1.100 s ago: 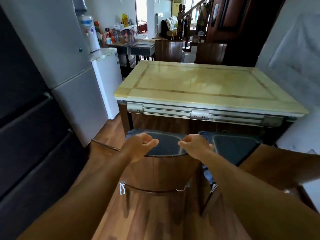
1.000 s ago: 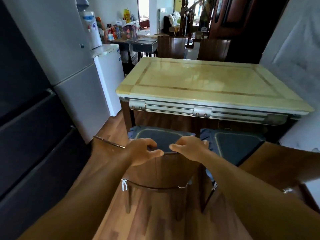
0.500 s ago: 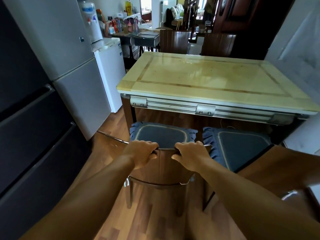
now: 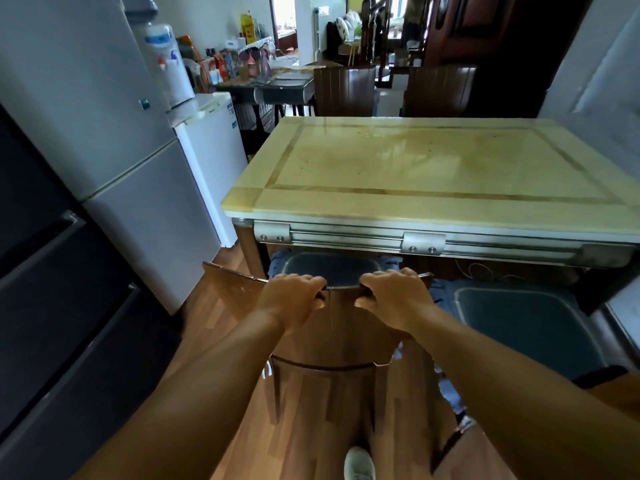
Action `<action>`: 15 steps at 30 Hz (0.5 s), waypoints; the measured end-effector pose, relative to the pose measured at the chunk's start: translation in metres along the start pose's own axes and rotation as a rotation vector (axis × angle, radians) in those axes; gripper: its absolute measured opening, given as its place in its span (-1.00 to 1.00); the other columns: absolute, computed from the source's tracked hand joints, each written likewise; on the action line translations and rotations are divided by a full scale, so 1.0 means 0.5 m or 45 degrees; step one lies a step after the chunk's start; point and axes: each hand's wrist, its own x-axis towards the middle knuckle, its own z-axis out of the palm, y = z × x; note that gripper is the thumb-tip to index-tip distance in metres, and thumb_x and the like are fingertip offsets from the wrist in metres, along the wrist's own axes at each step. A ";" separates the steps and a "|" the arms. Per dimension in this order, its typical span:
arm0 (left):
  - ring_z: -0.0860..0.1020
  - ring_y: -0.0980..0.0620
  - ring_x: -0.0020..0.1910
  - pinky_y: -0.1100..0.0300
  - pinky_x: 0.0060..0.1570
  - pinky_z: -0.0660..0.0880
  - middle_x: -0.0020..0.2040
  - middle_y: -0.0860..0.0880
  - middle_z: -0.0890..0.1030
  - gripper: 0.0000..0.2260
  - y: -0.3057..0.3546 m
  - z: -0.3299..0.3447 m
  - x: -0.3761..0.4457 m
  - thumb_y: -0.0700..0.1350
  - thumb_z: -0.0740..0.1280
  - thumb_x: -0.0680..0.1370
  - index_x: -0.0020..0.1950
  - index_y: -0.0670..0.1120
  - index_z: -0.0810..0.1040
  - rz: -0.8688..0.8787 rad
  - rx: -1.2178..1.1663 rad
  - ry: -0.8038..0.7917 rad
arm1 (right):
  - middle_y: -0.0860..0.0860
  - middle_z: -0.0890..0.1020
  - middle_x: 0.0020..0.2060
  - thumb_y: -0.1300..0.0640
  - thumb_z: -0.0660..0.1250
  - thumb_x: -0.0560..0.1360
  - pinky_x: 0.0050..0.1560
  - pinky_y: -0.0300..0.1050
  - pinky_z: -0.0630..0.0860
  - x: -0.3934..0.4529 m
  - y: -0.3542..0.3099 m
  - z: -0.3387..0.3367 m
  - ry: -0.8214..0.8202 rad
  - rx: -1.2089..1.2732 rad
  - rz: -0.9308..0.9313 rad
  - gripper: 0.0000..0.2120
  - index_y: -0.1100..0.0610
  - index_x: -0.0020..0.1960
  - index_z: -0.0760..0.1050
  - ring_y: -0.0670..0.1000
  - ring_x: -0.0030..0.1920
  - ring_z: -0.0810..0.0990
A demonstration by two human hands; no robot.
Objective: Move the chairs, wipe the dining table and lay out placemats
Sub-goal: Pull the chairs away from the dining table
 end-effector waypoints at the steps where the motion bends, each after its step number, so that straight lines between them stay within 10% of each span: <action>1: 0.55 -0.03 0.04 0.16 0.00 0.37 0.09 0.00 0.60 -0.77 -0.012 0.007 0.035 0.01 0.12 0.58 0.19 0.03 0.44 0.005 0.013 0.002 | -0.03 0.58 0.07 -0.15 0.18 0.54 0.25 0.03 0.26 0.032 0.020 0.003 0.005 0.018 -0.001 -0.73 -0.03 0.15 0.42 0.05 0.13 0.51; 15: 0.50 -0.09 0.18 0.10 0.09 0.37 0.22 -0.01 0.56 -0.70 -0.189 0.042 0.422 0.03 0.19 0.55 0.27 0.03 0.42 -0.145 0.024 -0.165 | -0.04 0.58 0.13 -0.12 0.22 0.52 0.25 0.00 0.22 0.420 0.168 0.016 0.022 0.131 0.076 -0.73 -0.02 0.15 0.46 0.05 0.19 0.47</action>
